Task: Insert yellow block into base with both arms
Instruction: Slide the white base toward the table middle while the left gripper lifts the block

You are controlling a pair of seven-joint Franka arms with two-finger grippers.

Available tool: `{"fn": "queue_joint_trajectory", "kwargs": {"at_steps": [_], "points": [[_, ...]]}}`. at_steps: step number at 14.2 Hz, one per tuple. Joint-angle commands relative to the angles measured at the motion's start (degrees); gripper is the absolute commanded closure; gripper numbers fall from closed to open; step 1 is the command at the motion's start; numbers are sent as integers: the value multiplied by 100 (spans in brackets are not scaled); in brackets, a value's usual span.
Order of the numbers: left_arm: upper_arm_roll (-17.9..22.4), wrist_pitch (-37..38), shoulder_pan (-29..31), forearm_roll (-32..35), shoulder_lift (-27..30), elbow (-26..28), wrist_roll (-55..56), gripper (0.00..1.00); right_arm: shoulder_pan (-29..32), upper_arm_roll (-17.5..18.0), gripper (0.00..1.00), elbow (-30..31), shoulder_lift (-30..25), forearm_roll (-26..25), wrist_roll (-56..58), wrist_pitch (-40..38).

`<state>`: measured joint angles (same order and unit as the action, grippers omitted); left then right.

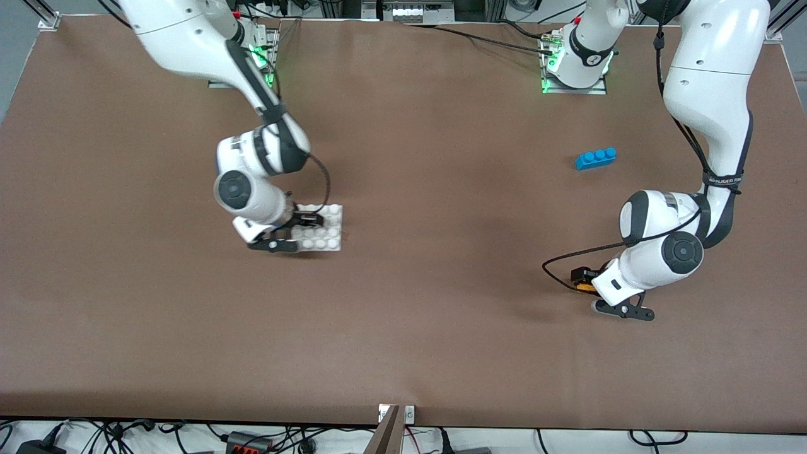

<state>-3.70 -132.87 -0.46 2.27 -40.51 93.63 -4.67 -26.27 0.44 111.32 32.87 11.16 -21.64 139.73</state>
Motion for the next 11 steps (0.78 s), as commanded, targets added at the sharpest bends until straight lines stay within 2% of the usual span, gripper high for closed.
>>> {"fn": "queue_joint_trajectory", "kwargs": {"at_steps": [1,4,8,11], "points": [[9,-134,11,72,-1,85,-95,0,-562,-35,53,-723,1010,420,-392,467],[45,-326,11,72,-10,208,-95,0,-1080,-35,53,-1418,1370,773,-814,459],[62,-362,11,72,-10,235,-95,0,-1512,-35,53,-2121,1775,809,-1439,468],[53,-362,11,72,17,296,-78,1,-1662,-26,54,-2368,1802,809,-1694,468]]}}
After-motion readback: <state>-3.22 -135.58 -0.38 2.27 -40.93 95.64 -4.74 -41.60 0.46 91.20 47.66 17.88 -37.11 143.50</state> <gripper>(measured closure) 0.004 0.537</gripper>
